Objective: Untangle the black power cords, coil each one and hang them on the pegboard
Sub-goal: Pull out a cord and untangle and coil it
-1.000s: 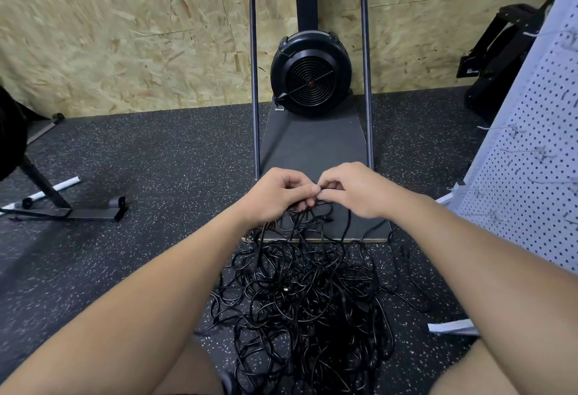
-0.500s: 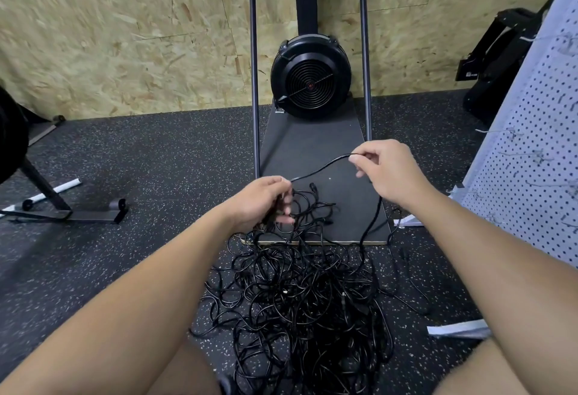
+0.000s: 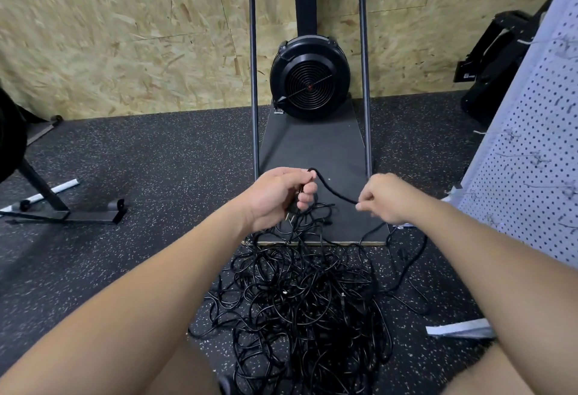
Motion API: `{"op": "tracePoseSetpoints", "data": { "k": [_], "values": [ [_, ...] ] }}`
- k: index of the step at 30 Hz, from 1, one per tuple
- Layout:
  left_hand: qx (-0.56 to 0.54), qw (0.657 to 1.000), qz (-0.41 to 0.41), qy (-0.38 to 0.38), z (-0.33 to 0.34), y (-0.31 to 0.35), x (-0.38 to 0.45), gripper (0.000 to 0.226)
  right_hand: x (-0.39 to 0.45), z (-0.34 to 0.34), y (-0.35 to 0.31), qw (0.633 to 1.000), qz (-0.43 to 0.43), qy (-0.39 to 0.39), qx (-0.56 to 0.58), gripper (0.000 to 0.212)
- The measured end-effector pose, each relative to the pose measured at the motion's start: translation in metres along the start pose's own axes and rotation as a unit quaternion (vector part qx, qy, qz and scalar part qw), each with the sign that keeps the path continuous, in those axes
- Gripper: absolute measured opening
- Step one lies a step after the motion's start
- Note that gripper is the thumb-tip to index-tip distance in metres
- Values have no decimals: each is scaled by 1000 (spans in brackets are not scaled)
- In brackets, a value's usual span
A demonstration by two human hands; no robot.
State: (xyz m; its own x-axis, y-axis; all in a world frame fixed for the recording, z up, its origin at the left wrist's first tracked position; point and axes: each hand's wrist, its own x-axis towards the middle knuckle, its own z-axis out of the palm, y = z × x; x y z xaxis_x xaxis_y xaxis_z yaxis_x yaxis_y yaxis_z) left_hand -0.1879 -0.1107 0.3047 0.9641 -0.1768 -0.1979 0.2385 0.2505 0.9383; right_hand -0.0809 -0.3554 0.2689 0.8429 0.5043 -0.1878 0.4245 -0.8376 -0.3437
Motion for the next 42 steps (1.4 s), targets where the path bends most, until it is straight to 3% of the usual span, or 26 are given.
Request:
{"op": "tracePoseSetpoints", "data": {
  "k": [5, 9, 13, 18, 21, 24, 28, 32, 36, 39, 41, 42],
  "values": [
    [-85, 994, 33, 57, 15, -4, 8, 19, -17, 19, -39, 991, -113, -53, -50, 44],
    [-55, 988, 79, 124, 8, -12, 11, 30, -38, 19, -76, 976, -210, -27, -53, 47],
    [106, 981, 120, 110, -1, -21, 8, 24, -48, 12, -80, 974, -223, -16, 22, 29],
    [435, 890, 123, 65, -4, -23, -4, 26, -51, -8, -67, 964, -193, -55, 173, 10],
    [492, 866, 86, 14, -1, -21, -12, 34, -47, -21, -55, 961, -193, -39, 193, 7],
    [440, 897, 42, -28, 6, -18, -17, 53, -45, -26, -50, 952, -210, 0, 221, 3],
    [242, 964, 3, -106, 9, -17, -21, 45, -36, -22, -46, 941, -198, 56, 269, 12],
    [162, 985, 14, -55, 6, -13, -18, 32, -27, -1, -41, 920, -107, 86, 366, 12],
    [96, 994, 48, 3, 7, -5, -15, 30, -17, 34, -16, 916, 6, -21, 400, 13],
    [70, 994, 64, 50, 6, -3, -13, 30, -13, 51, -16, 853, 55, -74, 514, 13],
    [46, 993, 68, 80, 6, -3, -13, 28, -12, 57, -25, 801, 121, -49, 584, 15],
    [30, 993, 66, 92, 5, -4, -13, 27, -12, 59, -32, 801, 145, -33, 580, 15]
  ]
}}
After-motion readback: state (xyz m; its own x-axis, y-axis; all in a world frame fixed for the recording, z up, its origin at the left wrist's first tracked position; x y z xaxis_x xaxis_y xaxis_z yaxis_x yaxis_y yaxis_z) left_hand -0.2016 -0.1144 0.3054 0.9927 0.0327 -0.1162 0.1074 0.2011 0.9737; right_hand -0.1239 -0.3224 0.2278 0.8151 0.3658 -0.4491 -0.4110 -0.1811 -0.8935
